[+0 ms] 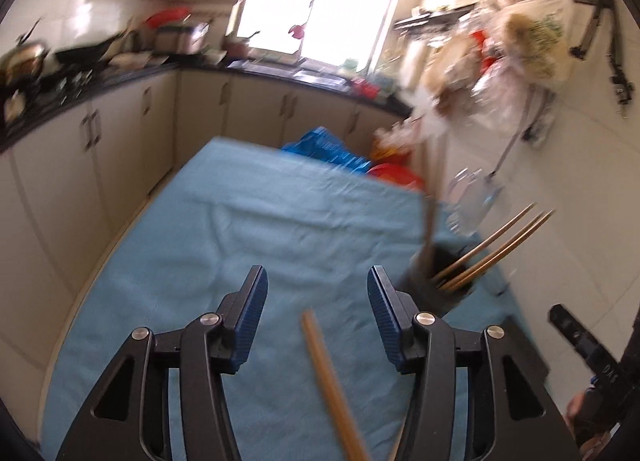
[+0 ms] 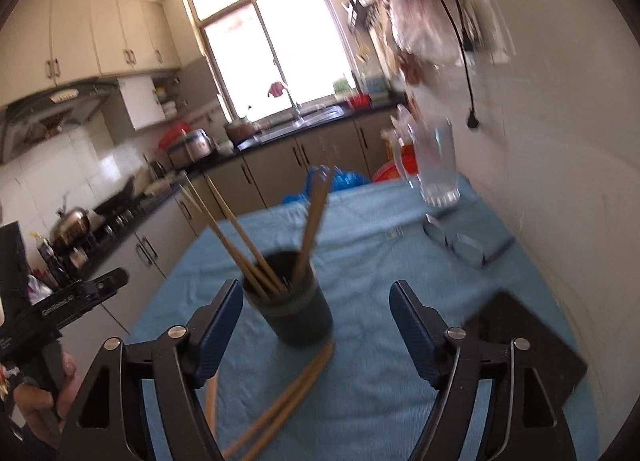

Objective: Organize utensils
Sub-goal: 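Open the left gripper in the cup while the right gripper releases its chopstick, then move both open grippers down to the loose chopsticks on the towel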

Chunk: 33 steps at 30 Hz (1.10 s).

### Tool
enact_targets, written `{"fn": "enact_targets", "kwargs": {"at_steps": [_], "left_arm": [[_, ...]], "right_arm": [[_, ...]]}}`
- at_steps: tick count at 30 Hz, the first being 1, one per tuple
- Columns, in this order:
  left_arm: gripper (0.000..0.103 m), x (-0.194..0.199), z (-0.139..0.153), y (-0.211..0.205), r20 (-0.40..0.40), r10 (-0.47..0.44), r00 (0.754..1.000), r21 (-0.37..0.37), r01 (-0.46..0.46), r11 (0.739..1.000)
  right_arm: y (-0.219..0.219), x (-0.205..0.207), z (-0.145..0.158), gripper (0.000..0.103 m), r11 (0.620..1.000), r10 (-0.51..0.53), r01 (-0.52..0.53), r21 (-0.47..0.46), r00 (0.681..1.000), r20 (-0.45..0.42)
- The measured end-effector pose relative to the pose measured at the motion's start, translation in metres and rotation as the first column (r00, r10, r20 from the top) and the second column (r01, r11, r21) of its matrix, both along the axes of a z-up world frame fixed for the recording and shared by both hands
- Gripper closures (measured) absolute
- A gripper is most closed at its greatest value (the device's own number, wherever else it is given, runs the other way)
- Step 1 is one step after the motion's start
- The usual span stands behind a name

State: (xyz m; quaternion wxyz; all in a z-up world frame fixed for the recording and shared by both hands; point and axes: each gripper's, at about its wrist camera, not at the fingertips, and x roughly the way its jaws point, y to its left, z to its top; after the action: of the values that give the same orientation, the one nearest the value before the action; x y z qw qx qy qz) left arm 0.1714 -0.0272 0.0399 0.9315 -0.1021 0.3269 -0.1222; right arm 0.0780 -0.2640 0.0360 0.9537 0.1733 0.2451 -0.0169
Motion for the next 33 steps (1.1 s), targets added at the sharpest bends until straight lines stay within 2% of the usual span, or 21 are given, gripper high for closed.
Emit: {"fn": "enact_targets", "kwargs": {"at_steps": [3,5,11,13,15,19,25,31,33], "left_arm": [[0.052,-0.004,-0.035,0.009,-0.064,0.043,0.997,0.035,-0.041,0.999],[0.046,-0.006,-0.054,0.010,-0.091,0.068,0.994,0.071,-0.062,0.996],[0.041,-0.012,-0.083,0.005,-0.096,0.075,0.993,0.121,-0.063,0.991],[0.040,-0.011,-0.088,0.003,-0.103,0.070,0.992,0.131,-0.056,0.990],[0.039,-0.010,-0.090,0.004,-0.111,0.063,0.992,0.120,-0.049,0.992],[0.038,-0.009,-0.090,0.006,-0.113,0.066,0.991,0.107,-0.054,0.993],[0.038,-0.008,-0.089,0.005,-0.108,0.067,0.992,0.111,-0.055,0.992],[0.038,-0.008,-0.090,0.007,-0.114,0.070,0.991,0.099,-0.059,0.993],[0.038,-0.007,-0.090,0.007,-0.114,0.072,0.991,0.098,-0.060,0.993]], "right_arm": [[0.000,-0.003,-0.019,0.022,0.999,-0.039,0.039,0.008,0.999,-0.033],[0.000,-0.004,-0.030,0.022,0.997,-0.069,0.070,0.016,0.995,-0.072],[-0.007,0.002,-0.054,0.025,0.990,-0.103,0.119,0.077,0.976,-0.193],[-0.012,0.005,-0.063,0.052,0.984,-0.096,0.126,0.124,0.969,-0.226],[-0.009,0.016,-0.072,0.061,0.987,-0.068,0.109,0.114,0.946,-0.318],[-0.007,0.027,-0.087,0.061,0.973,-0.007,0.094,0.210,0.925,-0.379],[0.017,0.049,-0.093,0.063,0.981,0.065,0.027,0.194,0.889,-0.454],[0.032,0.072,-0.105,0.079,0.983,0.074,0.025,0.181,0.850,-0.522],[0.036,0.076,-0.104,0.082,0.987,0.065,0.022,0.159,0.848,-0.525]]}}
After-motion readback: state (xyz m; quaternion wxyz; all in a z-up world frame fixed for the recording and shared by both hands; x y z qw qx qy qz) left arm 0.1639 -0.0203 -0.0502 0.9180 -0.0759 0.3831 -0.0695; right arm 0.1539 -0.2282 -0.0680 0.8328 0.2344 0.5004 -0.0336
